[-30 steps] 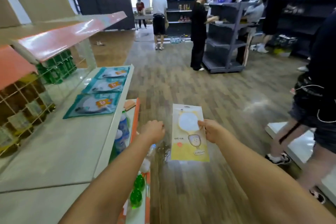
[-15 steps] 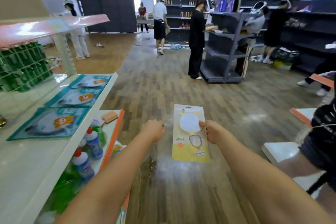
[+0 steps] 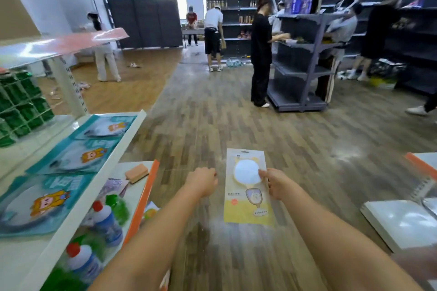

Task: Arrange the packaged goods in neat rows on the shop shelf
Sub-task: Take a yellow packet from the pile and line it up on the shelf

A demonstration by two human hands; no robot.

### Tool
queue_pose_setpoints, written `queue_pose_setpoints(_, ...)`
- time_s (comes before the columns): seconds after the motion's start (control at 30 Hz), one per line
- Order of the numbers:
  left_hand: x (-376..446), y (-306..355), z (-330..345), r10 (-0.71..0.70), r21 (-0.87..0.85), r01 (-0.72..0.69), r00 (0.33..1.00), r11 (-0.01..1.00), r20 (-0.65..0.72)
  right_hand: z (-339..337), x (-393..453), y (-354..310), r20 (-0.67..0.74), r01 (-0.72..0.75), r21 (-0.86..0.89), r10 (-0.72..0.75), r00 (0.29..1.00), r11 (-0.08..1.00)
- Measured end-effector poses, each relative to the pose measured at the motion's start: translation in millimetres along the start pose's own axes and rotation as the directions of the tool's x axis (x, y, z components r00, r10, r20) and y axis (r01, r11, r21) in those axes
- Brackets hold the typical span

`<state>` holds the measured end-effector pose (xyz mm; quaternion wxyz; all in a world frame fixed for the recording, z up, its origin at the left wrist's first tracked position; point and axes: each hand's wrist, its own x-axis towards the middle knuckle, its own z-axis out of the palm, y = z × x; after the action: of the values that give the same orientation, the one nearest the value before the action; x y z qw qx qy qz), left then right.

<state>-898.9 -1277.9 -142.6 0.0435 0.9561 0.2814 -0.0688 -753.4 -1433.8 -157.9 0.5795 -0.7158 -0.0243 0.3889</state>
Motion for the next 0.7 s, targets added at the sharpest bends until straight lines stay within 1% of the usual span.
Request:
queue_pose_setpoints(0.2,58.8,-23.3,-35.9,0.034,0.031,-0.032,0.997,0.999,-0.066,21.4,41.7,-57.5,0.003,0.074,0.069,-0.074,0.997,0.995)
queue_pose_setpoints(0.3,83.7,-42.1,-47.9,0.021,0.047,-0.017,0.996,0.999,-0.088,38.4,61.7,-83.3,0.015,0.112,0.045,-0.113,0.994,0.993)
queue_pose_setpoints(0.53,115.0,-92.9,-50.5,-0.072,0.014,0.074,0.993,0.997,-0.091,94.0,107.2,-123.0,0.121,0.123,-0.022,-0.119,0.985,0.992)
queue_pose_setpoints(0.7,128.1,-132.5,-58.8,-0.19,-0.026,0.188,0.975,0.982,-0.115,145.3,152.8,-142.6,0.2,0.107,-0.1,-0.085,0.976,0.989)
